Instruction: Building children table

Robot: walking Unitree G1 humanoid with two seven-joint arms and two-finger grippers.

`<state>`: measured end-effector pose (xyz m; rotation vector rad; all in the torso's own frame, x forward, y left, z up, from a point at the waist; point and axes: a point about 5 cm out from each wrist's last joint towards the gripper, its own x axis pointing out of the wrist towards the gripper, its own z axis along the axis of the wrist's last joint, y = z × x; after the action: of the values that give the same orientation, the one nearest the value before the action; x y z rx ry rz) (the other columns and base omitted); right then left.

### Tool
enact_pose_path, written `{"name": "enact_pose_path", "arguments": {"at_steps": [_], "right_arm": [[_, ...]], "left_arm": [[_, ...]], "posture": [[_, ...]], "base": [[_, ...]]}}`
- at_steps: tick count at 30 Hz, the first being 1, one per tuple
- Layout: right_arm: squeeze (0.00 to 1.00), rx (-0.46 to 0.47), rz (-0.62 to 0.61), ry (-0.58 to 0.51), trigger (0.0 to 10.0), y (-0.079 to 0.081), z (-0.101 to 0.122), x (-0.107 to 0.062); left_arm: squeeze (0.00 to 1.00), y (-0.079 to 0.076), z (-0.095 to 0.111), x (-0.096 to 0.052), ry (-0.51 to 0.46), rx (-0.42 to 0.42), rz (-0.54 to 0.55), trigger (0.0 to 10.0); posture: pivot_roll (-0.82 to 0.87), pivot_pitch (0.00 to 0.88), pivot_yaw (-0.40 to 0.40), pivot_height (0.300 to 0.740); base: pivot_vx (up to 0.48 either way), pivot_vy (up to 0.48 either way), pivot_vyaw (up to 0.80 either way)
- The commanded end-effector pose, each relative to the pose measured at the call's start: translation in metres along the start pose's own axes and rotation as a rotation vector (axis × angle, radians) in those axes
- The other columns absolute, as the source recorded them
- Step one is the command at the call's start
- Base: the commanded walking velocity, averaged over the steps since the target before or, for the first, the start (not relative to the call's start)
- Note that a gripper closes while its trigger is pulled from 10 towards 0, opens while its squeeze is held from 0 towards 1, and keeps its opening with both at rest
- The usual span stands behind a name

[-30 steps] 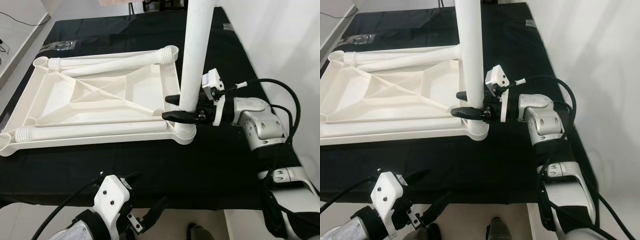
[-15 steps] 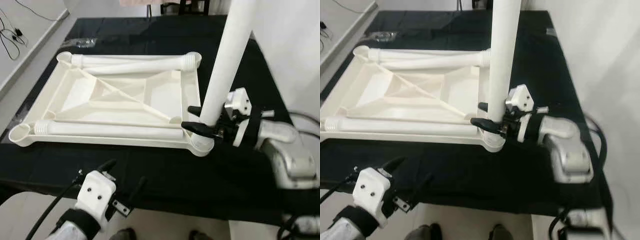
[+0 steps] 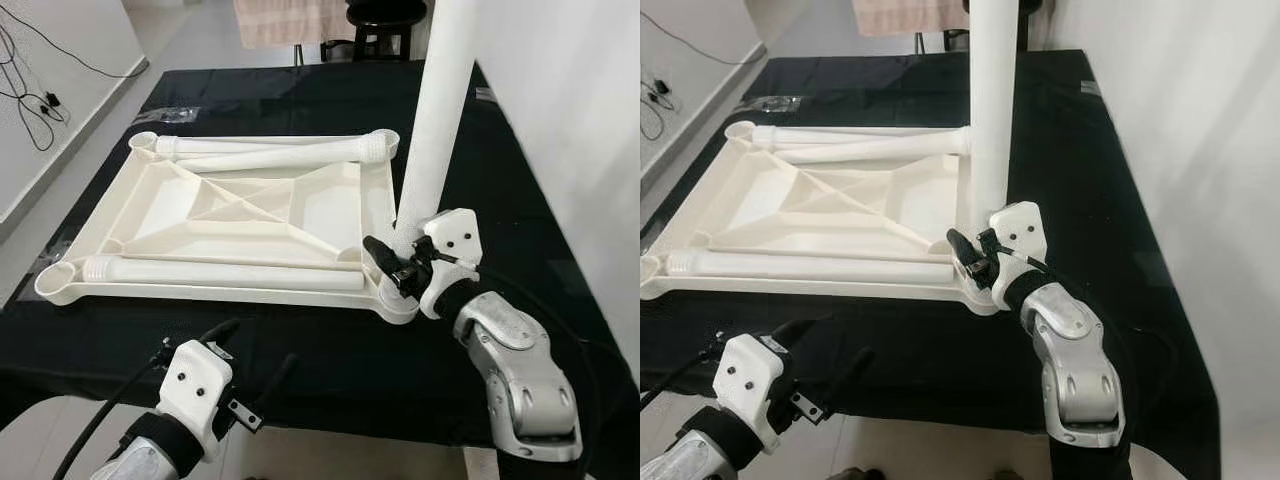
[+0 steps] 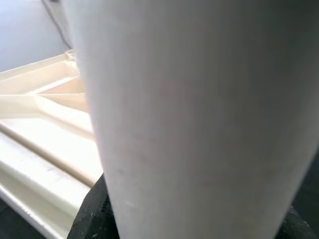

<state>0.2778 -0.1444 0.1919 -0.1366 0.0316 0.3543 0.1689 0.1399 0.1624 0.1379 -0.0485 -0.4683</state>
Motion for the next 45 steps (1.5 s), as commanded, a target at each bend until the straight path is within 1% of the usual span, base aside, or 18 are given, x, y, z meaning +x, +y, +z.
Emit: {"name": "enact_pose_path", "arguments": {"at_steps": [1, 2, 3, 8, 11, 12, 14, 16, 17, 19, 20, 25, 26, 27, 32, 39, 42, 45], "right_arm": [[0.00, 0.064, -0.066, 0.231, 1.9, -0.001, -0.041, -0.010], [0.00, 0.064, -0.066, 0.231, 1.9, -0.001, -0.041, -0.010], [1.00, 0.091, -0.012, 0.201, 10.0, 0.006, -0.035, -0.010], [1.00, 0.139, 0.107, 0.126, 10.0, 0.013, -0.025, -0.006], [1.00, 0.150, 0.245, 0.001, 10.0, 0.009, -0.007, 0.002], [0.00, 0.112, 0.355, -0.066, 10.0, 0.000, 0.006, 0.008], [0.00, 0.112, 0.355, -0.066, 10.0, 0.000, 0.006, 0.008], [0.00, 0.042, 0.512, -0.134, 10.0, -0.013, 0.023, 0.015], [0.00, -0.001, 0.596, -0.143, 10.0, -0.016, 0.029, 0.020], [0.00, -0.029, 0.652, -0.144, 10.0, -0.018, 0.032, 0.022], [0.00, -0.068, 0.745, -0.142, 10.0, -0.020, 0.038, 0.031], [0.00, -0.077, 0.795, -0.137, 10.0, -0.022, 0.042, 0.040], [0.00, -0.080, 0.829, -0.136, 3.0, -0.023, 0.043, 0.044], [0.00, -0.081, 0.852, -0.136, 0.1, -0.023, 0.044, 0.047], [0.00, -0.060, 0.928, -0.124, 0.0, -0.027, 0.042, 0.059], [0.00, -0.069, 0.946, -0.122, 0.0, -0.030, 0.038, 0.061], [0.00, -0.068, 0.774, -0.071, 0.0, -0.034, 0.019, 0.050], [0.00, -0.065, 0.754, -0.065, 0.0, -0.034, 0.017, 0.050]], "left_arm": [[0.00, 0.002, -0.003, -0.001, 0.006, -0.014, 0.000, 10.0], [0.00, 0.002, -0.003, -0.001, 0.006, -0.014, 0.000, 10.0], [0.00, 0.002, -0.004, -0.001, 0.006, -0.016, -0.009, 10.0], [0.00, 0.002, -0.004, -0.001, 0.004, -0.019, -0.016, 10.0], [0.00, 0.002, -0.004, 0.000, -0.002, -0.022, -0.022, 10.0], [0.00, 0.001, -0.004, 0.001, -0.005, -0.022, -0.023, 10.0], [0.00, 0.001, -0.004, 0.001, -0.005, -0.022, -0.023, 10.0], [0.00, 0.001, -0.004, 0.002, -0.009, -0.021, -0.024, 10.0], [0.00, 0.000, -0.004, 0.003, -0.011, -0.021, -0.025, 10.0], [0.00, 0.000, -0.004, 0.003, -0.012, -0.020, -0.026, 10.0], [0.00, 0.000, -0.004, 0.004, -0.015, -0.020, -0.026, 10.0], [0.00, 0.000, -0.004, 0.005, -0.018, -0.019, -0.026, 10.0], [0.00, 0.000, -0.004, 0.005, -0.021, -0.019, -0.024, 10.0], [0.00, 0.000, -0.003, 0.005, -0.022, -0.019, -0.022, 10.0], [0.00, -0.001, -0.003, 0.007, -0.030, -0.022, -0.025, 10.0], [0.00, -0.001, -0.003, 0.009, -0.034, -0.024, -0.030, 10.0], [0.00, 0.000, -0.004, 0.009, -0.037, -0.026, -0.029, 10.0], [0.00, 0.000, -0.004, 0.009, -0.037, -0.026, -0.028, 10.0]], "posture": [[-0.04, 0.210, 0.038, 0.740], [-0.04, 0.210, 0.038, 0.740], [-0.04, 0.208, 0.040, 0.740], [-0.04, 0.208, 0.039, 0.740], [-0.03, 0.203, 0.038, 0.740], [-0.03, 0.202, 0.037, 0.740], [-0.03, 0.202, 0.037, 0.740], [-0.02, 0.204, 0.034, 0.740], [-0.02, 0.200, 0.032, 0.740], [-0.02, 0.200, 0.030, 0.740], [-0.02, 0.202, 0.027, 0.740], [-0.01, 0.199, 0.018, 0.740], [-0.01, 0.199, 0.015, 0.740], [-0.01, 0.200, 0.015, 0.740], [0.00, 0.198, 0.013, 0.740], [-0.01, 0.196, 0.013, 0.740], [-0.02, 0.194, -0.002, 0.740], [-0.02, 0.194, -0.002, 0.740]], "base": [[0.000, 0.000, 0.00], [0.000, 0.000, 0.00], [0.000, 0.000, 0.00], [0.000, 0.000, 0.00], [0.000, 0.000, 0.00], [0.000, 0.000, 0.00], [0.000, 0.000, 0.00], [0.000, 0.000, 0.00], [0.000, 0.000, 0.00], [0.000, 0.000, 0.00], [0.000, 0.000, 0.00], [0.000, 0.000, 0.00], [0.000, 0.000, 0.00], [0.000, 0.000, 0.00], [0.000, 0.000, 0.00], [0.000, 0.000, 0.00], [0.000, 0.000, 0.00], [0.000, 0.000, 0.00]]}}
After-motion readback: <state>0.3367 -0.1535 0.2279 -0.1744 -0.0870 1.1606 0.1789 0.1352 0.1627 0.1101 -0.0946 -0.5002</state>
